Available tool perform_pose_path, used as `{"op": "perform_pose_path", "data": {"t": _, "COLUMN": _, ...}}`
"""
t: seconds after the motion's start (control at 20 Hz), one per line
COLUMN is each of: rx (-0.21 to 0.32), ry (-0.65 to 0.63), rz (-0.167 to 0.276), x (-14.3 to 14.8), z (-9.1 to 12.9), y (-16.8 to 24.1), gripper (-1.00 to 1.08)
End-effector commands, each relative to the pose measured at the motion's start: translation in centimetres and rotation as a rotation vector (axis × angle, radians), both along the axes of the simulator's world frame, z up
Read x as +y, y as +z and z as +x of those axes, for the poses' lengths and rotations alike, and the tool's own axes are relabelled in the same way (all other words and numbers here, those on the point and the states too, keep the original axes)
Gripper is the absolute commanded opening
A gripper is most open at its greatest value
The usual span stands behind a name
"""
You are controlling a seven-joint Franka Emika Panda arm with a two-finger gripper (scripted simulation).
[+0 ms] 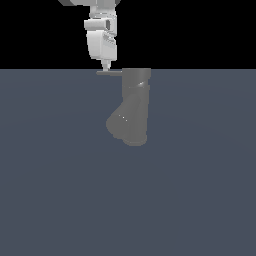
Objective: Turn on the faucet by rotating a designated handle.
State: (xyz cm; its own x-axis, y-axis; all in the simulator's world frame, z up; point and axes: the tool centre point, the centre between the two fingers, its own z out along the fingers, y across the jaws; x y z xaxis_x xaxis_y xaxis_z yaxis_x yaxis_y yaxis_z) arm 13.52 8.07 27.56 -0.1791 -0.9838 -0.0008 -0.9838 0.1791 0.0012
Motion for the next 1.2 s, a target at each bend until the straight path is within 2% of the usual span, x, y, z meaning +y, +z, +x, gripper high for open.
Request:
{"op": "perform_pose_path", "data": {"t": 0.0, "rx": -0.001, "ry": -0.016, "rz": -0.001, "x": 0.1, "z": 0.2, "y": -0.4, "gripper": -1.00}}
{"op": "perform_pose_path", "data": {"t": 0.35, "rx": -0.001, "ry": -0.020, "rz": -0.001, "x": 0.1, "z": 0.3, "y": -0.5, "gripper": -1.00}}
{"op": "perform_pose_path", "data": {"t": 1.15, "rx": -0.001, "ry": -0.020, "rz": -0.001, "x": 0.7, "z": -3.5, "y": -0.5, "gripper": -1.00}}
